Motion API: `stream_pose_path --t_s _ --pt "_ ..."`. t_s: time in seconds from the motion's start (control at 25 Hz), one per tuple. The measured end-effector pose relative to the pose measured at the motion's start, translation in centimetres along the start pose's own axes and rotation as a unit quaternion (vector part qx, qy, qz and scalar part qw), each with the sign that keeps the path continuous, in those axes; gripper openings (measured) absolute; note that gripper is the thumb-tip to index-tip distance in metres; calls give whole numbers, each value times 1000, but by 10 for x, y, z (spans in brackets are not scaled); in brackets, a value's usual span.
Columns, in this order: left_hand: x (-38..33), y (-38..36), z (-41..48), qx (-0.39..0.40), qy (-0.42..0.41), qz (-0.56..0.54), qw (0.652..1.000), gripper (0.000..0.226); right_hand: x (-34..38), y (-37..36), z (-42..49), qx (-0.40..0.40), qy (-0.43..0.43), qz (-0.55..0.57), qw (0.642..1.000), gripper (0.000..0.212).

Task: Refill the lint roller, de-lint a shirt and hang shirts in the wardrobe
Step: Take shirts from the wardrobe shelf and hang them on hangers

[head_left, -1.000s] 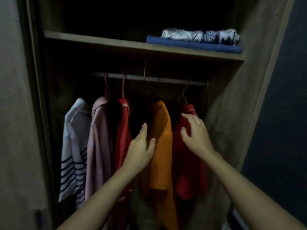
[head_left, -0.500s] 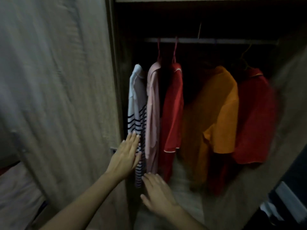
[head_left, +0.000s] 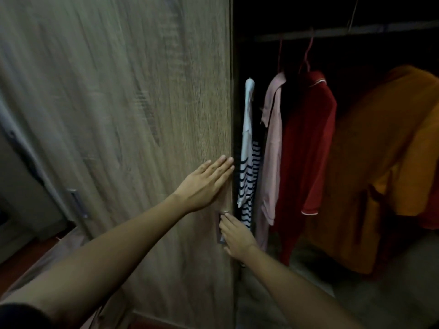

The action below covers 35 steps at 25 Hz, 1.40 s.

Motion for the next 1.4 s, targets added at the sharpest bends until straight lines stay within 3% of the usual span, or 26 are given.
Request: stream_pose_path --t_s 0.16,0.4,0.72,0.92,1.12,1.4 --pt "2 1 3 -31 -26 4 999 54 -1 7 5 2 23 -74 997 48" --pt "-27 9 36 -55 -85 13 995 56 -13 -14 -28 16 5 -69 997 46" --pt "-126 33 129 -116 -167 -17 979 55 -48 -80 -143 121 -40 -62 990 55" --pt "-191 54 189 -78 -168 -27 982 57 -80 -126 -225 200 -95 -71 973 59" --pt "-251 68 246 -151 -169 -37 973 55 -109 -166 -291 237 -119 -60 962 56" --pt "-318 89 304 -113 -189 -21 975 57 -140 -216 -362 278 -150 -28 948 53"
Point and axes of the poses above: each hand's wrist, its own z-axis towards the middle knuckle, its own y-axis out of the back of the hand, x = y × z, the point moved 3 cm from there along z, towards the middle knuckle, and after that the axes turned 5 degrees about -z, right-handed, at the moved point
